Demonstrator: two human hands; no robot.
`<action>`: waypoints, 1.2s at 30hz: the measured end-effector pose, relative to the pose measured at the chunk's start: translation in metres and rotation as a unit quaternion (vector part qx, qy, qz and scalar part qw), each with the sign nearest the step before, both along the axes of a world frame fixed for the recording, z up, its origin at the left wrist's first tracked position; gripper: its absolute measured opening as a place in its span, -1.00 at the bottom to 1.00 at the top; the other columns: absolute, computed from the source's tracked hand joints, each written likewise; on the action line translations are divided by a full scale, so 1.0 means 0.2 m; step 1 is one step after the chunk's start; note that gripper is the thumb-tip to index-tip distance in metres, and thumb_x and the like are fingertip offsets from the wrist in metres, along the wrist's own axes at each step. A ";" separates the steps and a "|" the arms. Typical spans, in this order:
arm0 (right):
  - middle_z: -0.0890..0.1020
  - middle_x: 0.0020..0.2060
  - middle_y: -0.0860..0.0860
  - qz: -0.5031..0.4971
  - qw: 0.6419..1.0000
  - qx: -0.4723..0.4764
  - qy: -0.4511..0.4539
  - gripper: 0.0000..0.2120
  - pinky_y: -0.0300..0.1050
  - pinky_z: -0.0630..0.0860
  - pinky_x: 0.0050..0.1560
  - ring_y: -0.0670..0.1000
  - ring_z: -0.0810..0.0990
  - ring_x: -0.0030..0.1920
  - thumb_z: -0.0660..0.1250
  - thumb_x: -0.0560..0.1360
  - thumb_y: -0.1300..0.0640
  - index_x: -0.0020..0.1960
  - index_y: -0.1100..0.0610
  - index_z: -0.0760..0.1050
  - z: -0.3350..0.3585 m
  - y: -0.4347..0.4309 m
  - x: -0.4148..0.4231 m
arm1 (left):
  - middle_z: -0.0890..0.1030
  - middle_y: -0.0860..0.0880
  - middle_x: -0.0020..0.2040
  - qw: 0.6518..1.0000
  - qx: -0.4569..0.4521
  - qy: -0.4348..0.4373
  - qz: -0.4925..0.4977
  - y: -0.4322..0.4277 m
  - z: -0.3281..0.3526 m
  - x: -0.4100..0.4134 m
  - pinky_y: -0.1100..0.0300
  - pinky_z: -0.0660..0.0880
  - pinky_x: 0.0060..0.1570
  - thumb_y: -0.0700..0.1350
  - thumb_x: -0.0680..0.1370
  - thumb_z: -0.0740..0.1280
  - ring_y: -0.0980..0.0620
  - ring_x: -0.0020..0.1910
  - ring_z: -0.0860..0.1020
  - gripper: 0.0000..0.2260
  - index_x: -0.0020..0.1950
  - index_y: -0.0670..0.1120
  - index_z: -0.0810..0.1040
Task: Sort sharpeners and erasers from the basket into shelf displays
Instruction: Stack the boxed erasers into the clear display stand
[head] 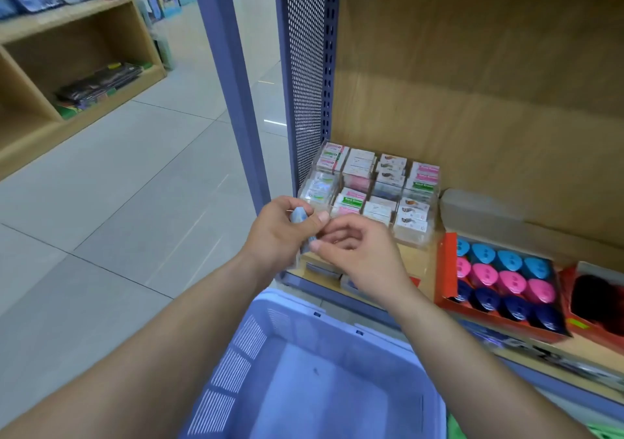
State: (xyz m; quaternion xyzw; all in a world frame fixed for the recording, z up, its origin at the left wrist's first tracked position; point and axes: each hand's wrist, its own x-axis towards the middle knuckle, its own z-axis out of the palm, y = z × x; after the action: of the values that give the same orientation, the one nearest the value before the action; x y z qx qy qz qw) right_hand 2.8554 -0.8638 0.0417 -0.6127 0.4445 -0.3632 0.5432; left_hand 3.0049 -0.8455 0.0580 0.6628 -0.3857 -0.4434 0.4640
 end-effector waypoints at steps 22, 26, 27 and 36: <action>0.68 -0.06 0.21 -0.074 0.990 0.094 -0.072 -0.83 -0.19 0.66 -0.22 0.07 0.73 -0.24 0.25 0.64 0.32 0.08 0.19 0.61 0.05 -0.04 -0.33 | 0.61 -0.10 -0.29 0.989 0.016 -0.008 -0.150 -0.01 0.04 -0.09 0.16 0.49 -0.31 -0.23 0.55 0.44 0.02 -0.38 0.51 -0.86 0.09 -0.15 0.59; 0.68 -0.05 0.27 -0.084 0.985 0.118 -0.089 -0.81 -0.18 0.67 -0.19 0.06 0.73 -0.20 0.32 0.57 0.40 0.11 0.20 0.59 0.02 -0.04 -0.36 | 0.62 -0.14 -0.04 0.988 0.032 -0.005 -0.153 -0.01 0.02 -0.08 0.07 0.52 -0.14 -0.46 0.52 0.26 -0.06 -0.16 0.56 -0.72 0.11 -0.17 0.58; 0.67 -0.04 0.28 -0.087 0.985 0.119 -0.088 -0.80 -0.19 0.66 -0.19 0.06 0.73 -0.20 0.34 0.55 0.42 0.11 0.21 0.58 0.01 -0.04 -0.37 | 0.62 -0.14 -0.03 0.988 0.037 0.000 -0.152 -0.01 0.02 -0.08 0.07 0.51 -0.12 -0.48 0.51 0.23 -0.06 -0.14 0.55 -0.68 0.10 -0.16 0.59; 0.66 0.02 0.22 -0.154 0.976 0.154 -0.026 -0.87 -0.14 0.69 -0.17 0.11 0.75 -0.16 0.34 0.57 0.37 0.09 0.23 0.53 -0.20 -0.19 -0.57 | 0.64 -0.07 0.20 0.978 0.025 -0.042 -0.201 -0.01 -0.05 -0.08 0.09 0.56 0.24 -0.45 0.60 0.24 0.10 0.19 0.63 -0.62 0.28 -0.06 0.55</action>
State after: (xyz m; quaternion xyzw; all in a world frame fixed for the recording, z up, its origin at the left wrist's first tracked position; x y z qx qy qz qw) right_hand 2.7417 -0.9014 0.0025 -0.4361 0.5699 -0.3856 0.5800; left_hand 2.9893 -0.8480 0.0478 0.6011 -0.5189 -0.5092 0.3319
